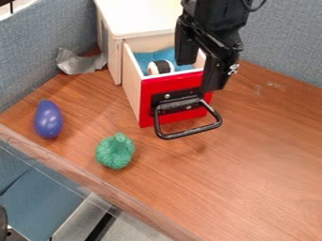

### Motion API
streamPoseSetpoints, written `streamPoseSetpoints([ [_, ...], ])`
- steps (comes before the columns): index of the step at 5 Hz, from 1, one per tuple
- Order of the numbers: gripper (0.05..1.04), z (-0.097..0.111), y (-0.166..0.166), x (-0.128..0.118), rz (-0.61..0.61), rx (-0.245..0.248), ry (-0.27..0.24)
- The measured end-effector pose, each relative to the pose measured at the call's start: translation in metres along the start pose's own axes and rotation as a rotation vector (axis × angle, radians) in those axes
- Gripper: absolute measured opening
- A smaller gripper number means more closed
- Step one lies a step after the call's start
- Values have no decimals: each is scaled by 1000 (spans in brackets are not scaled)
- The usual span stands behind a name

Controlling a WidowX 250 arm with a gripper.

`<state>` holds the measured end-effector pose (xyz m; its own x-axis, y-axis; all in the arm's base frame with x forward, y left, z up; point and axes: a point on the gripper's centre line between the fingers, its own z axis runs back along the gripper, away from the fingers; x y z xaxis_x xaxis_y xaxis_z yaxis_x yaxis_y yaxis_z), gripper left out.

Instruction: Place the sushi fruit on the table

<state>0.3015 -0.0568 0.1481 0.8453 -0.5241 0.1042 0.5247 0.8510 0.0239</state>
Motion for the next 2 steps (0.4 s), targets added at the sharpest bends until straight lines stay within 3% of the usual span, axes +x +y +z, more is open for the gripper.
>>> streamPoseSetpoints([
  [1,999,-11,0,-1,-4,-14,34],
  [2,999,-12,11,-3,-13,-6,30],
])
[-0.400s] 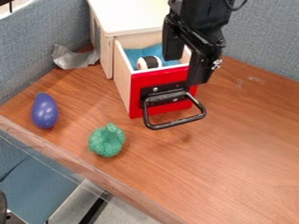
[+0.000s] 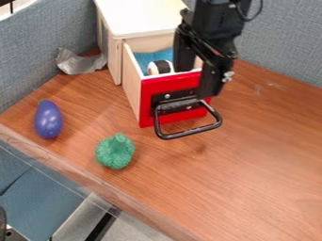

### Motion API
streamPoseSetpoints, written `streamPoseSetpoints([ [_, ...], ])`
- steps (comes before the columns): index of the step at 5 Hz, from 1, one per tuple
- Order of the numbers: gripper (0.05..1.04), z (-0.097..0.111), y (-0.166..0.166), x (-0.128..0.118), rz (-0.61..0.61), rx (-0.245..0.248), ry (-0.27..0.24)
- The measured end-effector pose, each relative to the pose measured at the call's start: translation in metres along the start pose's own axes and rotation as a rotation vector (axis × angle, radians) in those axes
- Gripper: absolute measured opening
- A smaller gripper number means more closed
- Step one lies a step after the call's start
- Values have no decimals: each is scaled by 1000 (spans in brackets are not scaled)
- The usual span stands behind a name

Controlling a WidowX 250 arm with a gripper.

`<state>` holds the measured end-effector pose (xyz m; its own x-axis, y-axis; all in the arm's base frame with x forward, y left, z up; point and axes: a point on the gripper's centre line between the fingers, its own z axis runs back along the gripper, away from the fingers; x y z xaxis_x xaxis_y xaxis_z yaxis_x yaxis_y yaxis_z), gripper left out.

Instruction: Place the sushi fruit on the table

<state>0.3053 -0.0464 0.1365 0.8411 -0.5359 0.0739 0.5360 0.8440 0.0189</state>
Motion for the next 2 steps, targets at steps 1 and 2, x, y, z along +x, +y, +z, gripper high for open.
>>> streamPoseSetpoints([
  [1,999,-5,15,2,9,2,2],
  [2,1000,-4,29,3,12,13,-3],
])
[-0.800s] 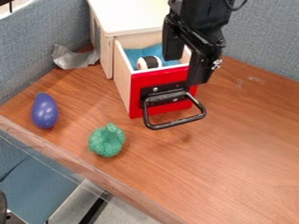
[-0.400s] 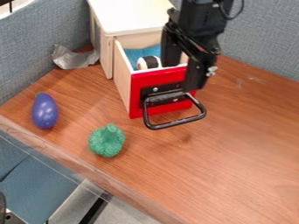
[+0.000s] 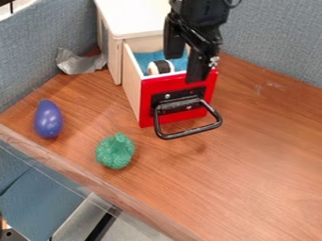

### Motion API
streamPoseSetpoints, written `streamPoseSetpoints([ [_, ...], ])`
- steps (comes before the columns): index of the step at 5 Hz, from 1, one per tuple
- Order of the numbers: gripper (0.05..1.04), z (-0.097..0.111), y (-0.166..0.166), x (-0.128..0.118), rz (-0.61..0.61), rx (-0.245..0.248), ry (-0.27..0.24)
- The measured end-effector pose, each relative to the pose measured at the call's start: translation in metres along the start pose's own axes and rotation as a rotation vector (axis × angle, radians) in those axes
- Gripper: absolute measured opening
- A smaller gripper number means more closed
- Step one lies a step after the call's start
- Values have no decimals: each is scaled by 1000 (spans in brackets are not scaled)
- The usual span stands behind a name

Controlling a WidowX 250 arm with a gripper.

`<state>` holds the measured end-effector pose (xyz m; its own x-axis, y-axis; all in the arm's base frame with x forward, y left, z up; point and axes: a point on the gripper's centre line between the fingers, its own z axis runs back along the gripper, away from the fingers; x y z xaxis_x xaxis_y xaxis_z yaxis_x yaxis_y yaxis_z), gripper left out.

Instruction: Place the sushi fruit on the table

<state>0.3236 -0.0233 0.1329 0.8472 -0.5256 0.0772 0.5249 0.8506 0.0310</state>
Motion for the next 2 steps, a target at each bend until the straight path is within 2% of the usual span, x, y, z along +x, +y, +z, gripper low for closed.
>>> streamPoseSetpoints([
  [2,999,-8,30,6,-14,-18,4],
])
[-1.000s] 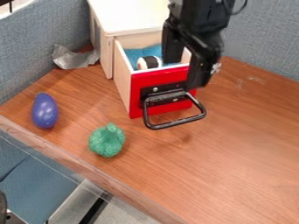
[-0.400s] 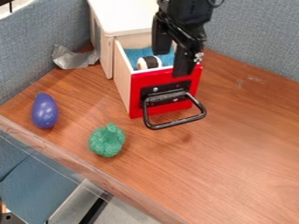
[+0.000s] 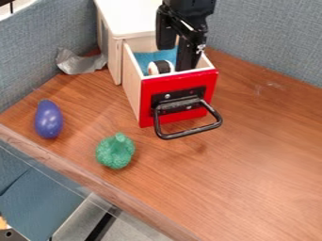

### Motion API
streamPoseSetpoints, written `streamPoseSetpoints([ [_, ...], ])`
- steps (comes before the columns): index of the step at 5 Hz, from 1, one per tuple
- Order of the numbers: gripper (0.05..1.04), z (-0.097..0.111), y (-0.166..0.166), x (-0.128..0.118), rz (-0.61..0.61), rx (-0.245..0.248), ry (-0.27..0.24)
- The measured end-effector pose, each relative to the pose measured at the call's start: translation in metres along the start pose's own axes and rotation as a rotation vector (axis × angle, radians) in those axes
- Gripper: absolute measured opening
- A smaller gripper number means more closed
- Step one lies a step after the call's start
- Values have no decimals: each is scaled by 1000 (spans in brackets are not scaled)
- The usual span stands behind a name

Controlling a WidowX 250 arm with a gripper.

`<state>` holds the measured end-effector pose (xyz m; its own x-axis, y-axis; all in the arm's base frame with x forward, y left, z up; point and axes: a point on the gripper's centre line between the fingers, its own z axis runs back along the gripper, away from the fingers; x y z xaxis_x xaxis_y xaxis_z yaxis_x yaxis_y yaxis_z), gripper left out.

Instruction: Place the sushi fruit on the table

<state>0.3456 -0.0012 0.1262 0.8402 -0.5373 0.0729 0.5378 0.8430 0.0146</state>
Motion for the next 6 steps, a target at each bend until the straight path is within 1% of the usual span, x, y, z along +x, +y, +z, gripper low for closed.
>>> streamPoseSetpoints([
  [1,999,-6,11,2,9,-8,-1],
  [2,999,-13,22,4,30,-41,-20],
  [3,999,-17,30,9,20,-34,-17],
  [4,999,-27,33,10,11,-30,-5],
  [5,999,-29,37,17,-27,46,-15],
  [6,999,-38,35,19,-57,92,-16],
])
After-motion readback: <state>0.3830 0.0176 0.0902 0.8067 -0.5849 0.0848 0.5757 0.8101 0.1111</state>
